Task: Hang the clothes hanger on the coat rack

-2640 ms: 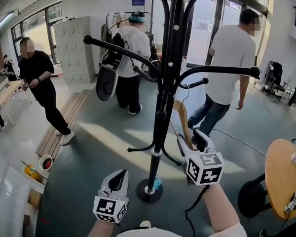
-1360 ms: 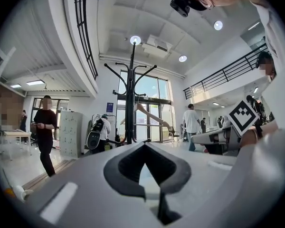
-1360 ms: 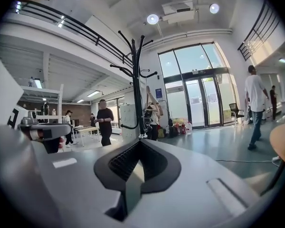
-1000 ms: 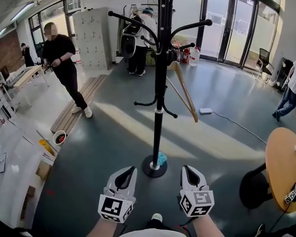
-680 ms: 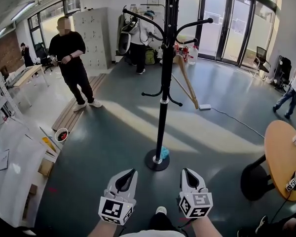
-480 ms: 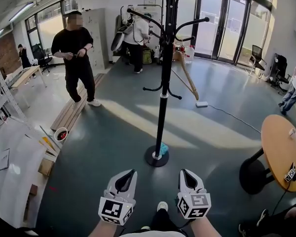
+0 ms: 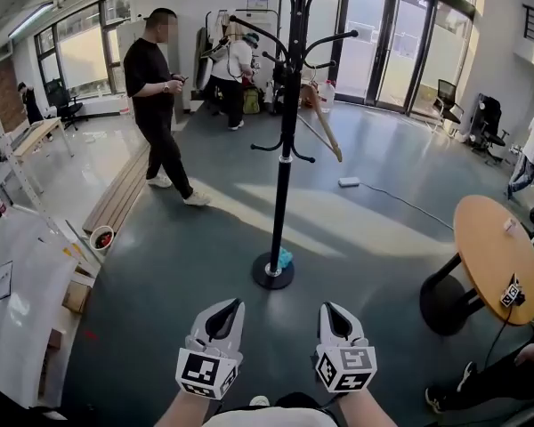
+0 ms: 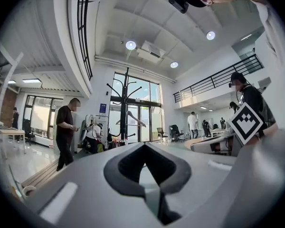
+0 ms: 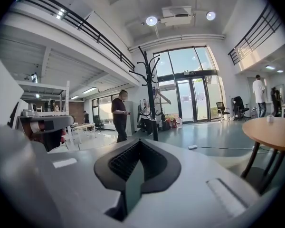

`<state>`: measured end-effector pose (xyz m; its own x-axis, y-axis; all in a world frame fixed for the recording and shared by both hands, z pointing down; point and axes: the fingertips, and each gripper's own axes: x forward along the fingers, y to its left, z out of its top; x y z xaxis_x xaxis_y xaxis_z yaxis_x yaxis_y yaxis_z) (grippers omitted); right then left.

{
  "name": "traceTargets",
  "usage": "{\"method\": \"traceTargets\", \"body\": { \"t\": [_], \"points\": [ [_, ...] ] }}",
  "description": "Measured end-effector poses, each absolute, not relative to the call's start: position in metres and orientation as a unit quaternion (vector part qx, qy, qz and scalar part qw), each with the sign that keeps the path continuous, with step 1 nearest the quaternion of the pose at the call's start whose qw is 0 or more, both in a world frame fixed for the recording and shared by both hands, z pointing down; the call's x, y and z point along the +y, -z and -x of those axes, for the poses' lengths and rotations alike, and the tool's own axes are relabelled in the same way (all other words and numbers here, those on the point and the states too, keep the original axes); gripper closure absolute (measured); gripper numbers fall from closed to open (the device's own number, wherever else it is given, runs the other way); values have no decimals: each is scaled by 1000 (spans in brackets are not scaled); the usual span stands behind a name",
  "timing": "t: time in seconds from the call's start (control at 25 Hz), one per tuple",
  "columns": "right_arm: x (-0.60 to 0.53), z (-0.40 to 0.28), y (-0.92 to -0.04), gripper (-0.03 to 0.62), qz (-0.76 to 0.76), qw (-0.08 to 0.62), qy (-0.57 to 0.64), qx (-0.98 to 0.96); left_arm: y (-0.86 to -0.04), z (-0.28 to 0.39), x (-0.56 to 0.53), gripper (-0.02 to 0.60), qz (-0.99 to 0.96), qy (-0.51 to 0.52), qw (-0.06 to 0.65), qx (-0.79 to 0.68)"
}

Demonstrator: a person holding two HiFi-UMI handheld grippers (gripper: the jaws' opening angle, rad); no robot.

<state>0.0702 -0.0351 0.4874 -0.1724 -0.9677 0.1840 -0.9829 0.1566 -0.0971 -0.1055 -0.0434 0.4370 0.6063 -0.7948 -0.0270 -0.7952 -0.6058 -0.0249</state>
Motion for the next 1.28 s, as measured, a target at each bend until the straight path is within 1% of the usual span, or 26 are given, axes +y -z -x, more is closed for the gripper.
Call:
{"method": "traceTargets", "body": {
  "t": [0.44, 1.28],
  "points": [
    [-15, -60, -476, 568, -621, 45, -63, -780, -422, 95, -27, 581, 892, -16, 34, 451],
    [-3, -84, -473, 569, -618, 51, -64, -782, -429, 73, -8, 581, 889, -2, 23, 458]
  ]
}}
